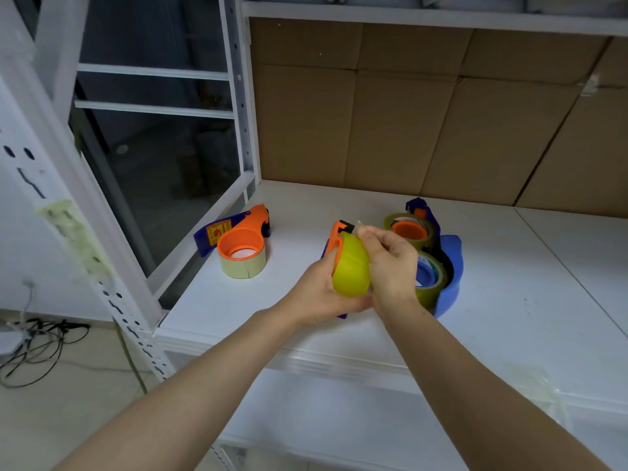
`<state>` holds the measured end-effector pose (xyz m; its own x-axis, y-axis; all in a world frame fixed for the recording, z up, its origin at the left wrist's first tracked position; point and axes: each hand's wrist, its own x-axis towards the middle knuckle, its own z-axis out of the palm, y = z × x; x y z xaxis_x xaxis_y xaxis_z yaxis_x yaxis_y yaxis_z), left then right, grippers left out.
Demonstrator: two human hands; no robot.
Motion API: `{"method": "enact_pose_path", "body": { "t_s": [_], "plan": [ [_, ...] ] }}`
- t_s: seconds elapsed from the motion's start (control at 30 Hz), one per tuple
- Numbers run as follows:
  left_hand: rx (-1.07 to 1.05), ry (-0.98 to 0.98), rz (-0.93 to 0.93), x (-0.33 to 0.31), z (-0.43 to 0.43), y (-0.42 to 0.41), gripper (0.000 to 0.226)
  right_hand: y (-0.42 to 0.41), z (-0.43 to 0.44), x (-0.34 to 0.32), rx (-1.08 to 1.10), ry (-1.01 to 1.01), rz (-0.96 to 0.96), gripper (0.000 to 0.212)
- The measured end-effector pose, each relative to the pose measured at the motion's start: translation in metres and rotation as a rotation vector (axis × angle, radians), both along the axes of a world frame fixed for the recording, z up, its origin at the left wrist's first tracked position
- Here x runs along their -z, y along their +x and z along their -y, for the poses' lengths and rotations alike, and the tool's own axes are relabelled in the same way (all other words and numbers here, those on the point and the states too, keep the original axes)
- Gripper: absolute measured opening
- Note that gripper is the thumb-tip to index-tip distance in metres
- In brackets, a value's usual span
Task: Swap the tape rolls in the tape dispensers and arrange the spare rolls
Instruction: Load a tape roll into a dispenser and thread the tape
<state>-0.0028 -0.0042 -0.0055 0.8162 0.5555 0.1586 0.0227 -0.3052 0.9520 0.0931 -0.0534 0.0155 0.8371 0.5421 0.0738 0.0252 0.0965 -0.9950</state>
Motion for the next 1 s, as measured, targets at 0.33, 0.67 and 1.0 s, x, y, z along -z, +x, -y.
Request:
{"method": "enact_pose_path", "body": {
  "t_s": [0.33, 0.67, 1.0],
  "plan": [
    [-0.016, -0.007, -0.191, -0.003, -0.025, -0.017, 0.067, 0.036, 0.012, -0.002, -0.276, -0.259, 0.389, 0.005],
    [-0.159, -0.158, -0.056, -0.002, -0.023, -0.015, 0.034, 0.037, 0.005, -0.008, -0.208, -0.376, 0.693, 0.01],
    [-0.048, -0.186, -0.091, 0.004, -0.038, -0.03, 0.045, 0.047, -0.009, 0.001, -0.242, -0.43, 0.36, 0.012]
  ]
}}
